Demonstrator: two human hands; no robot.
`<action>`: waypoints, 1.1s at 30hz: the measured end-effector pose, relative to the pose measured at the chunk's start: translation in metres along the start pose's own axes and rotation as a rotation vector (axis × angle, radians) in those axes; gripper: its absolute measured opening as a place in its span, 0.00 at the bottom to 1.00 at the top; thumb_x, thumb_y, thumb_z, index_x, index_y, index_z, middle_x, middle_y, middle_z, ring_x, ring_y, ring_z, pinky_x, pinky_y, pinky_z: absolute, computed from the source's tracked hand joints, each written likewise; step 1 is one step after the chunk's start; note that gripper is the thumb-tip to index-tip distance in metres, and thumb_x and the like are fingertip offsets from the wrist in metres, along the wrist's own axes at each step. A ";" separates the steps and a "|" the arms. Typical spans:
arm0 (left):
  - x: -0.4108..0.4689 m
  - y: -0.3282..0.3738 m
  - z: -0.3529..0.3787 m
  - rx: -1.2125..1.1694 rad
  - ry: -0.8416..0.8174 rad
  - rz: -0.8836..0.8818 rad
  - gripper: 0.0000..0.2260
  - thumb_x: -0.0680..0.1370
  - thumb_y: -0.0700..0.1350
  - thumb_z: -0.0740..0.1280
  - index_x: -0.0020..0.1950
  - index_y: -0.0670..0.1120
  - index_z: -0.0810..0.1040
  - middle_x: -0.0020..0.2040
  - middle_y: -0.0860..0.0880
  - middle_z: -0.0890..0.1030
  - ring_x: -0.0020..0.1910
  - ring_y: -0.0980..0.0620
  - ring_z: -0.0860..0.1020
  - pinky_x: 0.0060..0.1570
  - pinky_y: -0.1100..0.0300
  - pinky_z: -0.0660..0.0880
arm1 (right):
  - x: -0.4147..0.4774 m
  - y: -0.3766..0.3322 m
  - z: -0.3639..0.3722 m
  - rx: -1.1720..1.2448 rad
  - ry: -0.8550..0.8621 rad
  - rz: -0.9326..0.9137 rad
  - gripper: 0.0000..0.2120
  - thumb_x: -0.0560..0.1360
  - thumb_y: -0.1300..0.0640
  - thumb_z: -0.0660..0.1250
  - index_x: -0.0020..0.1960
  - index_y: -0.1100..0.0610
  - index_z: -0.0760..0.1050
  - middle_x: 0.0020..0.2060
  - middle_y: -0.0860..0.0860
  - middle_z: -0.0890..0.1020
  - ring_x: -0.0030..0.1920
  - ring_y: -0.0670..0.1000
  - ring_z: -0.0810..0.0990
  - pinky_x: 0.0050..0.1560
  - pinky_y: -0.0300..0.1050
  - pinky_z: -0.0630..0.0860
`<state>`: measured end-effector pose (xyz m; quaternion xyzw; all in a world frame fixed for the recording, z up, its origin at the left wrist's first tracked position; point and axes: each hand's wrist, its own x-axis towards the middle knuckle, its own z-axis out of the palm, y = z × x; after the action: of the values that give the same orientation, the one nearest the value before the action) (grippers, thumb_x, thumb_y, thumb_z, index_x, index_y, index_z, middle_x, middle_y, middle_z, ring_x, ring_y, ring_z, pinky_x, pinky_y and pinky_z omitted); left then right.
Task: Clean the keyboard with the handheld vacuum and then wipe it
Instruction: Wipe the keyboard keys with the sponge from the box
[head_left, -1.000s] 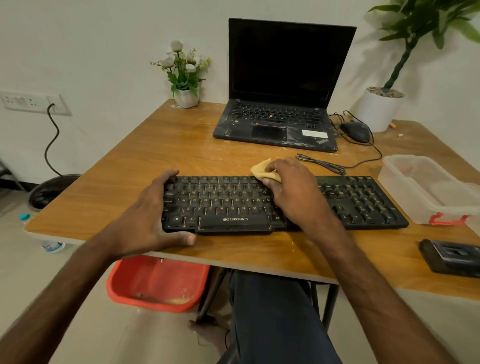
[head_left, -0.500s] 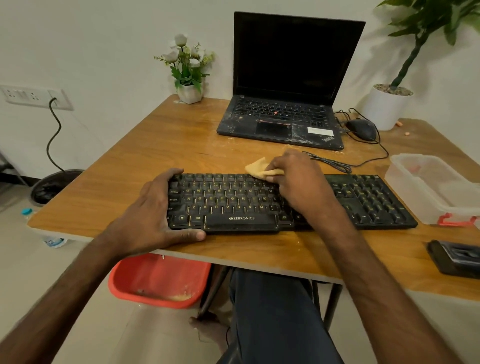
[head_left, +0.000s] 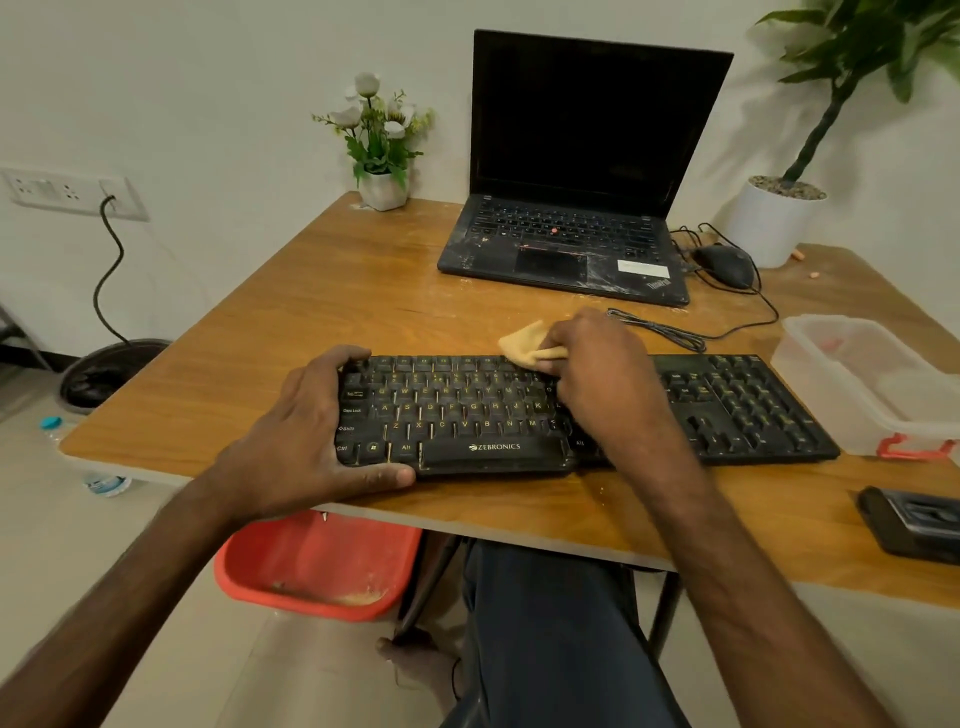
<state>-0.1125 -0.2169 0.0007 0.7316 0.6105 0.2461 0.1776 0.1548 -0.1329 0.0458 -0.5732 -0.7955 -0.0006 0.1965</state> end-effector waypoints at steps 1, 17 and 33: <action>0.000 0.001 0.001 0.005 0.003 0.005 0.57 0.56 0.82 0.66 0.77 0.56 0.51 0.67 0.62 0.59 0.68 0.64 0.58 0.67 0.60 0.62 | -0.003 0.007 -0.003 -0.015 0.014 0.028 0.13 0.75 0.58 0.71 0.60 0.54 0.80 0.52 0.50 0.77 0.52 0.46 0.73 0.56 0.44 0.72; 0.003 0.000 0.000 -0.045 -0.035 0.004 0.60 0.56 0.79 0.70 0.79 0.55 0.49 0.72 0.55 0.66 0.69 0.57 0.67 0.70 0.56 0.66 | -0.002 0.005 -0.004 -0.002 0.031 0.042 0.13 0.76 0.56 0.70 0.61 0.55 0.79 0.54 0.51 0.78 0.54 0.49 0.75 0.58 0.45 0.72; 0.000 0.006 -0.003 -0.086 -0.011 0.036 0.55 0.56 0.76 0.71 0.76 0.58 0.51 0.61 0.69 0.66 0.58 0.80 0.66 0.50 0.79 0.66 | -0.001 0.024 -0.005 0.044 0.015 0.016 0.13 0.77 0.56 0.70 0.61 0.54 0.80 0.51 0.48 0.76 0.50 0.44 0.70 0.51 0.39 0.65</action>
<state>-0.1092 -0.2184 0.0065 0.7353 0.5852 0.2713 0.2081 0.1787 -0.1263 0.0448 -0.5752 -0.7891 0.0141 0.2152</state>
